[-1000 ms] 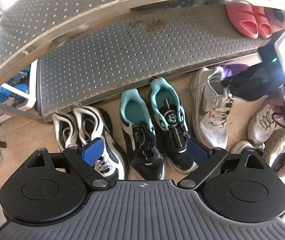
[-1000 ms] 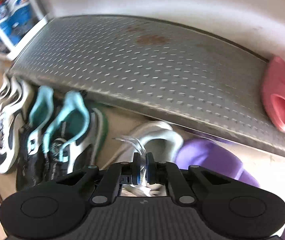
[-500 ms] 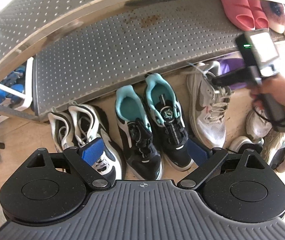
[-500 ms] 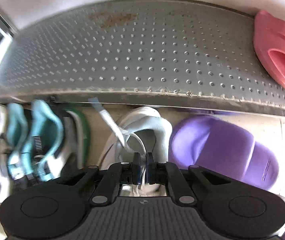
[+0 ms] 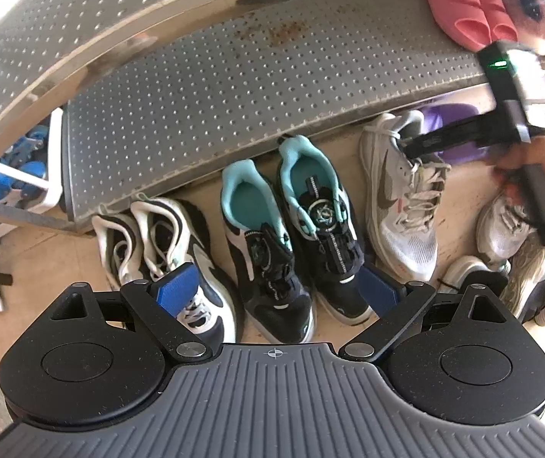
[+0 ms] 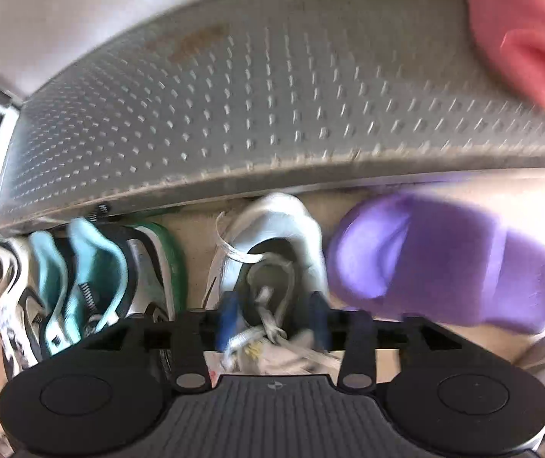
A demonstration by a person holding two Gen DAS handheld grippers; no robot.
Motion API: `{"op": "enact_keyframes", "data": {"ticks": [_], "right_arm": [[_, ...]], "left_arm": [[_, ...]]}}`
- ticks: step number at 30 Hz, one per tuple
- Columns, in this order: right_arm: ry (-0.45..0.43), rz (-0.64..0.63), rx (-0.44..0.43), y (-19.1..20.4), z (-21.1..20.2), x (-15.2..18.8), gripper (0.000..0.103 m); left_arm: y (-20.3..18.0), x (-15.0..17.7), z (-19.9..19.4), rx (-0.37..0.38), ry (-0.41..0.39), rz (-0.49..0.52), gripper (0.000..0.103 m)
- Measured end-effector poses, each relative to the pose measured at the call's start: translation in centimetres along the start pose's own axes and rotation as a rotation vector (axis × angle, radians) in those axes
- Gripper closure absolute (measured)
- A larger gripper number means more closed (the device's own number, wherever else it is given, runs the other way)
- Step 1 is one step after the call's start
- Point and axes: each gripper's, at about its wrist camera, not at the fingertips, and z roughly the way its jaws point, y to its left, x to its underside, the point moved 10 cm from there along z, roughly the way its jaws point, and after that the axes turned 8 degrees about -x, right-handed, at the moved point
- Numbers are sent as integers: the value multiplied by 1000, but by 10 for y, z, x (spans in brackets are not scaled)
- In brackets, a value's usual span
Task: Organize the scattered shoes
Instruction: 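Grasp the second grey mesh sneaker by its heel with the right tool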
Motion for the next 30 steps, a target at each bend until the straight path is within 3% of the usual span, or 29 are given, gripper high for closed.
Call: {"op": "enact_keyframes", "data": {"ticks": [5, 7, 13, 15, 17, 22, 25, 30], "right_arm": [[-122, -202, -46, 22, -17, -19, 63], [-110, -330, -25, 39, 3, -28, 70], [-1, -600, 65, 62, 61, -25, 71], [26, -603, 63, 63, 75, -28, 72], [48, -640, 113, 61, 82, -29, 103], [16, -657, 125, 62, 61, -27, 103], [-48, -517, 76, 49, 30, -18, 103], [13, -383, 82, 19, 32, 5, 103]], "left_arm": [[-4, -1, -3, 6, -14, -1, 9], [-3, 0, -1, 3, -8, 0, 9], [9, 2, 7, -6, 22, -21, 9], [10, 1, 7, -2, 23, -31, 9], [10, 0, 7, 0, 23, -34, 9], [7, 1, 5, 4, 18, -25, 9], [3, 0, 0, 12, 1, -23, 9], [-1, 2, 1, 11, 5, -7, 8]]}}
